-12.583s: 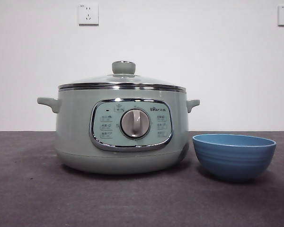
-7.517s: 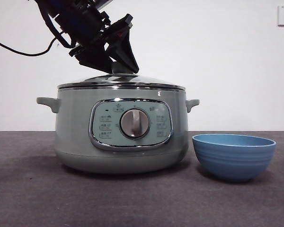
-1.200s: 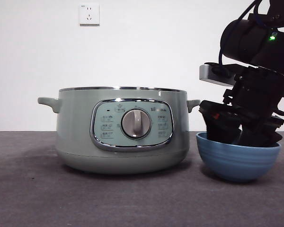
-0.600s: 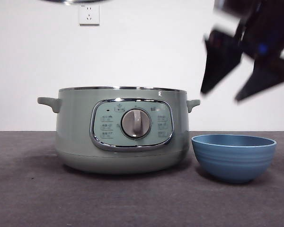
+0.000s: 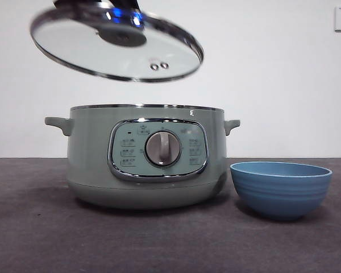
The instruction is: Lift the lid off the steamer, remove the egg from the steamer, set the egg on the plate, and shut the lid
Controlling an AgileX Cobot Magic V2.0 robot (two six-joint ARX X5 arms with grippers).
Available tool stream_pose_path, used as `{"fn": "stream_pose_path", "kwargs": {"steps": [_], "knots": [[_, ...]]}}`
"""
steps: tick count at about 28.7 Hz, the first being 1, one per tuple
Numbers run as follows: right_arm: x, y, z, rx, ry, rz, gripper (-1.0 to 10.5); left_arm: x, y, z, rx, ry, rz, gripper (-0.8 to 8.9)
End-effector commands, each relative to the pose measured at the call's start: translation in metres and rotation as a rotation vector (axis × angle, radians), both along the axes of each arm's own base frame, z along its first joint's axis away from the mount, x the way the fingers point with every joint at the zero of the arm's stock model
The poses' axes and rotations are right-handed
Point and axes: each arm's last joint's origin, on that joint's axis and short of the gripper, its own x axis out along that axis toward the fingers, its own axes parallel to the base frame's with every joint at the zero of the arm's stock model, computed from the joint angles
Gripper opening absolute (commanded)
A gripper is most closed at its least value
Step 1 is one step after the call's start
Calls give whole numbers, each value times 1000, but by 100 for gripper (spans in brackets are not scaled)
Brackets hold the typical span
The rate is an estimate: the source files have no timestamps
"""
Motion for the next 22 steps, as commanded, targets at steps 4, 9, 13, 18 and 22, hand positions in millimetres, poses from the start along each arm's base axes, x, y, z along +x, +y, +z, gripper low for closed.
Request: {"fn": "stream_pose_path", "kwargs": {"steps": [4,9,13,18,22], "knots": [[-10,-4,13,34,-43,-5,442,13,-12,-2,-28,-64,-16,-8],[-11,-5,16,39,-51,-5,442,25,-19,-16,-13,-39,-16,-8],[-11,-5,16,40,-51,-2,442,32,-22,-23,-13,-40,-13,-8],[-11,-5,16,40,-51,-2,442,37,-25,-27,-16,-41,-12,-8],[-11,-5,16,40,-51,-2,442,39,-26,-30,-14,-37,-11,-8]]}}
